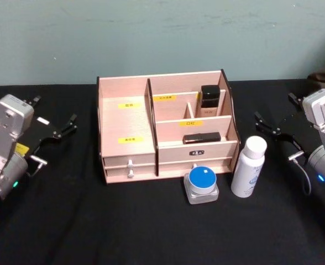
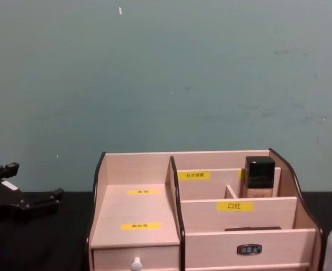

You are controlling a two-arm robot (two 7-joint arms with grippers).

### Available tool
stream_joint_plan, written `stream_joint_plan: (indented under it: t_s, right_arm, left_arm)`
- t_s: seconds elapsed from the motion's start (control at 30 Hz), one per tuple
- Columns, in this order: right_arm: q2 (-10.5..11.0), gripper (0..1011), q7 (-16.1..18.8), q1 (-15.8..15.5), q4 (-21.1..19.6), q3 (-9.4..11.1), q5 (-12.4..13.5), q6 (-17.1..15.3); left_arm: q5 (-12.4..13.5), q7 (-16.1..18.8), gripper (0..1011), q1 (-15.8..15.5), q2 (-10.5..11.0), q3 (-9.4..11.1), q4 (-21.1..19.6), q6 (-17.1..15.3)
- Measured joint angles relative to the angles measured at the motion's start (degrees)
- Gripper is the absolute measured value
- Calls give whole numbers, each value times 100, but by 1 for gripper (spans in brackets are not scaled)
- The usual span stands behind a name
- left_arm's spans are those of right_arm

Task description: Pick up the facial cleanser and watermelon frost from the table and place them into the tiered storage box.

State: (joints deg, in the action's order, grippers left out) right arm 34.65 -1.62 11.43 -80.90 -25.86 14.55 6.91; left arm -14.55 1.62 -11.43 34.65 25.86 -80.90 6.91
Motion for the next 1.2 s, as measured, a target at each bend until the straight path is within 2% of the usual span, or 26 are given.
stream_joint_plan:
  t_s: [1.2]
  right_arm:
    - [-8,1002,54,2,-24,26,8,-30]
  left_arm:
    - [0,0,1001,0,0,0,0,0]
